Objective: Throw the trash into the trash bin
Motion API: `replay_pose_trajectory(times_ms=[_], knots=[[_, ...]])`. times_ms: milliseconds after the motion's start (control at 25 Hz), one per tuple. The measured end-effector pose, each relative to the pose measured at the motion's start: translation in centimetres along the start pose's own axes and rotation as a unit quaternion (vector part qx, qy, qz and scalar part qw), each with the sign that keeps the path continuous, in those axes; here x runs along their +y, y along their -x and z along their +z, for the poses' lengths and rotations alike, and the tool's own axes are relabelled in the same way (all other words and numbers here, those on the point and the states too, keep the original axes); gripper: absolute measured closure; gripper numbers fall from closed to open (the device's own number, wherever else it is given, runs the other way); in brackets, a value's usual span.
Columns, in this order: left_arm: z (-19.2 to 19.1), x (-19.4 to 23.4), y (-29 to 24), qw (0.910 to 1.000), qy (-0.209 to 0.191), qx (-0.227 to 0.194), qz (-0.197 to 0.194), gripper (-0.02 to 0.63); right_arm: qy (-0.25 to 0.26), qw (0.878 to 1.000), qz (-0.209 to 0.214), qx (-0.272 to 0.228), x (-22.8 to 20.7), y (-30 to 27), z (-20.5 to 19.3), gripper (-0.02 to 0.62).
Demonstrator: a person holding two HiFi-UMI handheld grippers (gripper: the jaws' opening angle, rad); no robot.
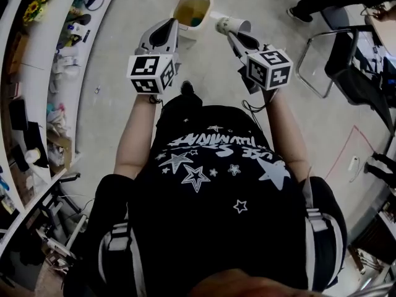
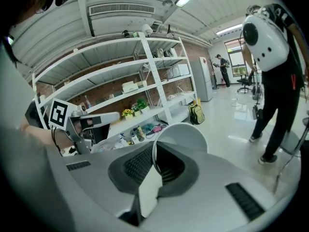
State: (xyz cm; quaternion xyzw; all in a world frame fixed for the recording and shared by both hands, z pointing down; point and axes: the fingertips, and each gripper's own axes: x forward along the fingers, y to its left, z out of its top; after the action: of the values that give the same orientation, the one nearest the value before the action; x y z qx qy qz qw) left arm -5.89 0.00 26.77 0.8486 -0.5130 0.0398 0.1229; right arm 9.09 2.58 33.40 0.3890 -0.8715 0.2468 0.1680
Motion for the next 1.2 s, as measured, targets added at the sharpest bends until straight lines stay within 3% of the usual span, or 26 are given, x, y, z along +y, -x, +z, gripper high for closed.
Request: replay_pose_trajectory(times_ms=[280,680,880,1200], knots=[[-0.4,5.3,-1.9,0.9999,0.006,0.013,-0.008,0.597,-0.025,0.999,-0.025,0.008,0.7,-5.2,1.6,0.577],[-1.0,7.8,-5.6,0.9993,0.020,0.027,-0.019,0.597,-0.041,0.999,-0.030,0.021,-1.6,-9.3,2.2,0.577],[-1.0,9.2,-7.8,0.9992,0.013,0.036,-0.007,0.597,-0.037,0.999,-0.014,0.032,-4.0,-12.5,3.1,0.577],[-3.6,10.5,-13.0,0.9963,0.015,0.084,0.012,0.597,0.017,0.996,0.034,0.084,-7.2,-18.0,3.4,0.577]])
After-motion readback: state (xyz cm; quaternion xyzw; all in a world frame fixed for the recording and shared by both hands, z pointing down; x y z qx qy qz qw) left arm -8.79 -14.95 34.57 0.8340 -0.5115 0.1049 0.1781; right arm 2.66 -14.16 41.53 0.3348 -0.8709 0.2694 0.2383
